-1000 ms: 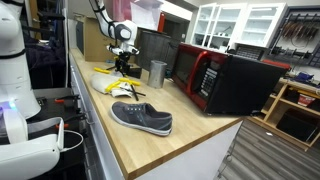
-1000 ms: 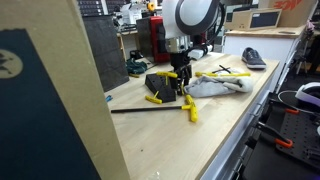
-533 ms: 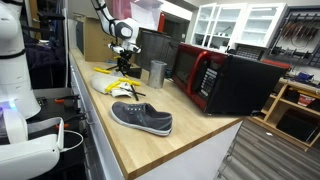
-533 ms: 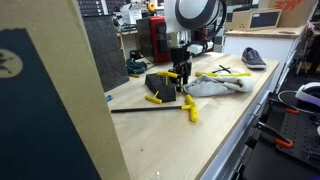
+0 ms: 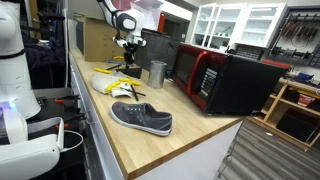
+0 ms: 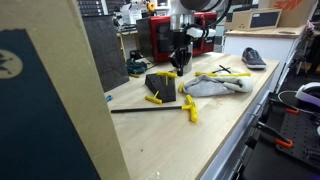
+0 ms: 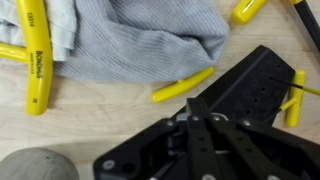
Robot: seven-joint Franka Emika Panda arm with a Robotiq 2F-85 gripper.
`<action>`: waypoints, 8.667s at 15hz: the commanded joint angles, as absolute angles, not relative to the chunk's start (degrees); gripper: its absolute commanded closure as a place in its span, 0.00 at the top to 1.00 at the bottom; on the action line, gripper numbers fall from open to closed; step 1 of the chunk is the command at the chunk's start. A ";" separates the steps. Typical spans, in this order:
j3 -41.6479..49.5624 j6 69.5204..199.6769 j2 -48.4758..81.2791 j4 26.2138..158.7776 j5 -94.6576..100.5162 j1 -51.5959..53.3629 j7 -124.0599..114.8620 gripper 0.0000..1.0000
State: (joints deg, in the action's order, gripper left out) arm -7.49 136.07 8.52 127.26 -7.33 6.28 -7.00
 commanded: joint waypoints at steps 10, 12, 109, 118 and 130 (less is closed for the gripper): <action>-7.41 136.23 13.01 127.33 -2.39 8.26 -5.61 0.86; -7.08 135.55 14.00 127.30 -0.89 8.29 -5.97 0.99; -0.61 153.58 0.76 129.14 -5.73 5.49 -64.92 0.05; -5.17 143.99 -0.92 134.82 -21.57 5.45 -25.85 0.05; -1.07 122.50 -2.99 137.42 -4.00 1.54 5.26 0.05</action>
